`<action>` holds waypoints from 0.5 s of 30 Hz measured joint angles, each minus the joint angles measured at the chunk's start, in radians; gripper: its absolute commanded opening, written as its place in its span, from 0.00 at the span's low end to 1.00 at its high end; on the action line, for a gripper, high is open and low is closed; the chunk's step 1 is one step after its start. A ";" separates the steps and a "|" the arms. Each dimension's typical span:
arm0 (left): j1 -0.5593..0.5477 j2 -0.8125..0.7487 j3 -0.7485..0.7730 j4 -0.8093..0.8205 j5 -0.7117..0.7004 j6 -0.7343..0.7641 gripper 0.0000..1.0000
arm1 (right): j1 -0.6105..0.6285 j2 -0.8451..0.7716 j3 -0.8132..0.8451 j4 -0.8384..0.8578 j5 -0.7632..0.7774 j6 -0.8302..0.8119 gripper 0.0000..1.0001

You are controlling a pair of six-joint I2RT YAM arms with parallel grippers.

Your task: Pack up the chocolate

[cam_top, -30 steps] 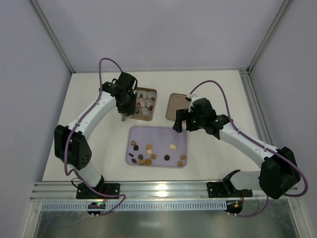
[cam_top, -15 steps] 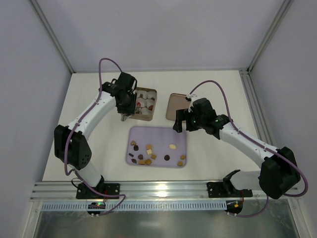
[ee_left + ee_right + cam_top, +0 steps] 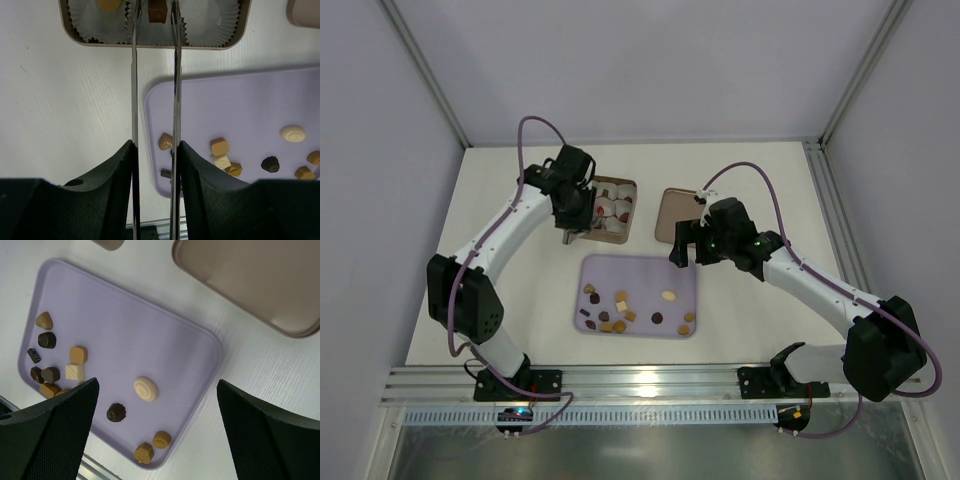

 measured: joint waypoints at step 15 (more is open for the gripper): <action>0.000 -0.026 0.056 -0.025 -0.008 0.003 0.42 | 0.000 0.000 0.000 0.000 0.000 0.000 1.00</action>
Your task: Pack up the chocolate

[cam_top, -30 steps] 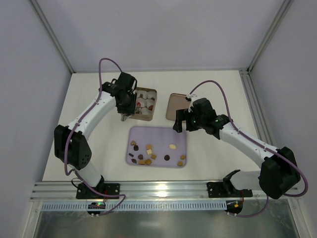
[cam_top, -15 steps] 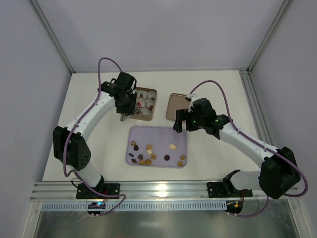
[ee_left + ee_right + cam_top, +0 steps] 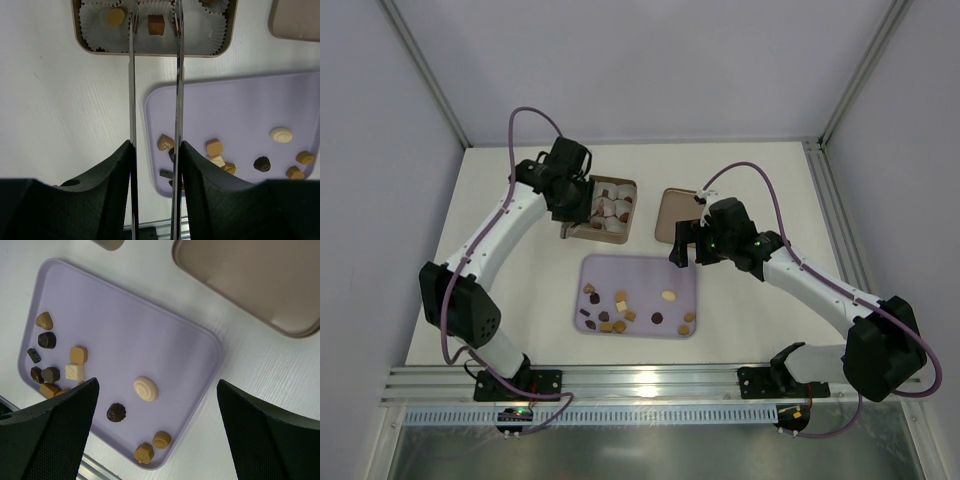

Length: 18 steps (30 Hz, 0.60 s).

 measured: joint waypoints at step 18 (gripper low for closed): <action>-0.019 -0.271 -0.125 -0.068 0.018 -0.046 0.41 | 0.000 0.000 -0.002 0.001 0.000 0.000 1.00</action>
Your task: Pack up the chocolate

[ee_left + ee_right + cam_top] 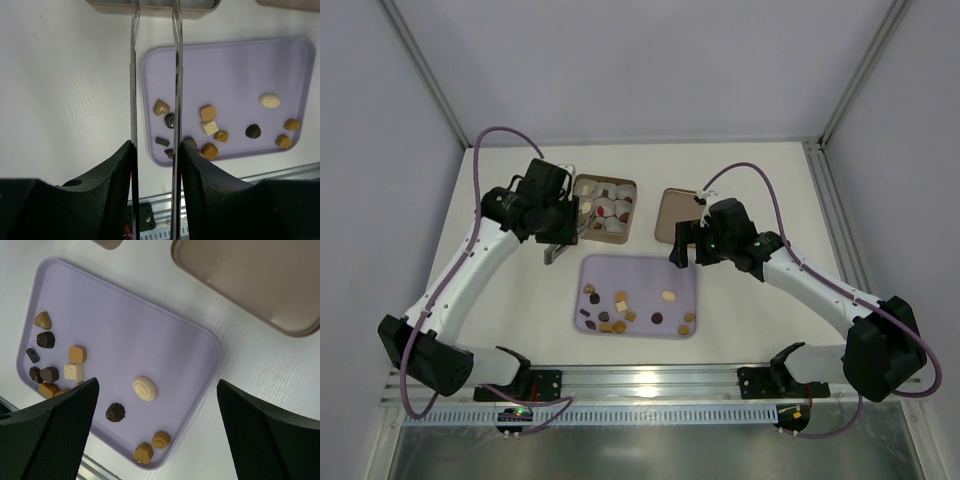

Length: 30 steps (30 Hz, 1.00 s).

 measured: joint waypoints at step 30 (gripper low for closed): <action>-0.423 -0.172 -0.346 -0.004 0.045 -0.167 0.41 | 0.000 -0.159 -0.141 0.005 0.045 0.039 1.00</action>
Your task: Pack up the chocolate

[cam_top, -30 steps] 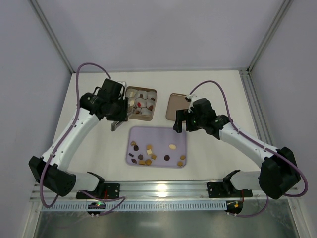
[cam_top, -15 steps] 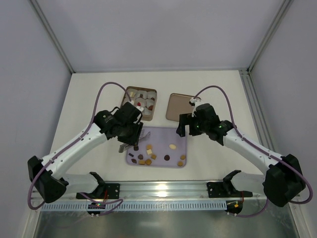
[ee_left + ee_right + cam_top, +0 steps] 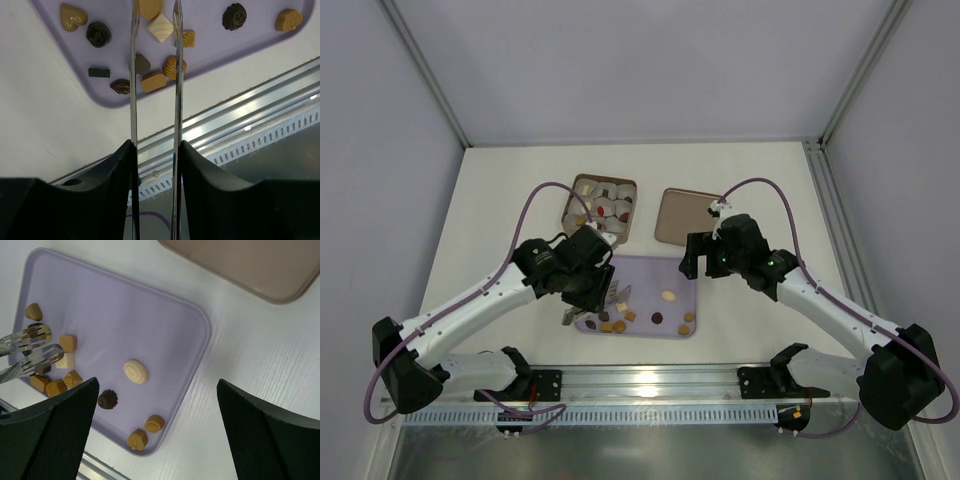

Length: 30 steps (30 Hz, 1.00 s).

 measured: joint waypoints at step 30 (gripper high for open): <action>-0.010 0.114 0.002 0.026 -0.028 0.005 0.41 | 0.000 -0.010 -0.006 0.000 0.011 0.003 1.00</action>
